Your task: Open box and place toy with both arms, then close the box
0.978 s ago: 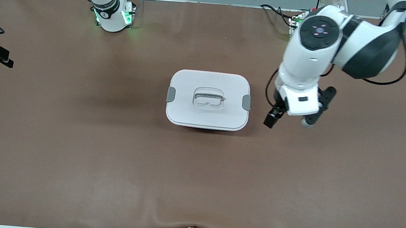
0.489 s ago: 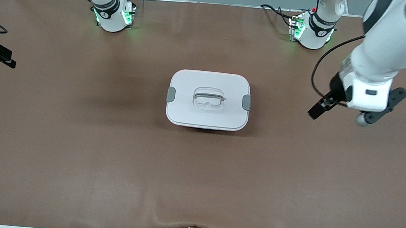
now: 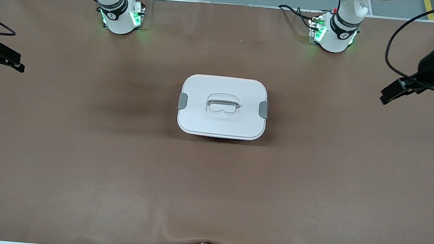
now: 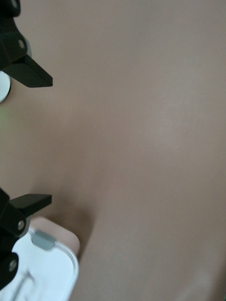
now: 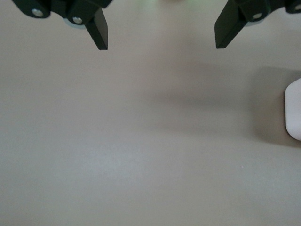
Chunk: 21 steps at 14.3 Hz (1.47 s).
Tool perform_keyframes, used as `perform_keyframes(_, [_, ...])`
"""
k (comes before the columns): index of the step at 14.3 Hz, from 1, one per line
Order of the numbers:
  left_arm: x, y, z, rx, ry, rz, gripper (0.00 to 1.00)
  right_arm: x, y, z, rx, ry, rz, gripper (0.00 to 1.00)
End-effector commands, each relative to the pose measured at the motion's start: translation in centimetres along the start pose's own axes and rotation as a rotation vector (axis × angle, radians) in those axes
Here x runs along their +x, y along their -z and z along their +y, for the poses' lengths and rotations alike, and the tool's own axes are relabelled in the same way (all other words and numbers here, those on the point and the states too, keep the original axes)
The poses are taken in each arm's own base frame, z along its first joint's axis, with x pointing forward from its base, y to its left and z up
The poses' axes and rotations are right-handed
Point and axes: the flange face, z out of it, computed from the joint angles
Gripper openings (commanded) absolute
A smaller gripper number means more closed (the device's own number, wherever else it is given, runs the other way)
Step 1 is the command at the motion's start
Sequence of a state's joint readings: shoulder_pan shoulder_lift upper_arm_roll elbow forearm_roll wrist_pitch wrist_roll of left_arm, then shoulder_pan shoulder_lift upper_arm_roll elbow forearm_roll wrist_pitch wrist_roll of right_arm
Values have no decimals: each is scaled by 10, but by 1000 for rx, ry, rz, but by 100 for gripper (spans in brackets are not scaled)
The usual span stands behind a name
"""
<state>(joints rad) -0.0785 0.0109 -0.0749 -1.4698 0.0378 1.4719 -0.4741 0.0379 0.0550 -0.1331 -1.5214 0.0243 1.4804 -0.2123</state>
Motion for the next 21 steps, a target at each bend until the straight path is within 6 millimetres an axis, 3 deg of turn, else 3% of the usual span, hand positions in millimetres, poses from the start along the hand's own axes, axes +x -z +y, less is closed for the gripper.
perform_keyframes(1, [-7,9,-25,-11,-125,-18,100,-10,7,-2,10,-30,-13,100])
perform_keyframes(5, [-11,13,-40,3,-266,-23,100,-15,10,-2,14,-31,-25,100])
perform_keyframes(13, [-7,10,-24,0,-283,-10,100,-11,9,-1,9,-30,-2,100])
perform_keyframes(21, [-7,8,-25,6,-291,-19,100,-11,8,0,8,-30,-4,100])
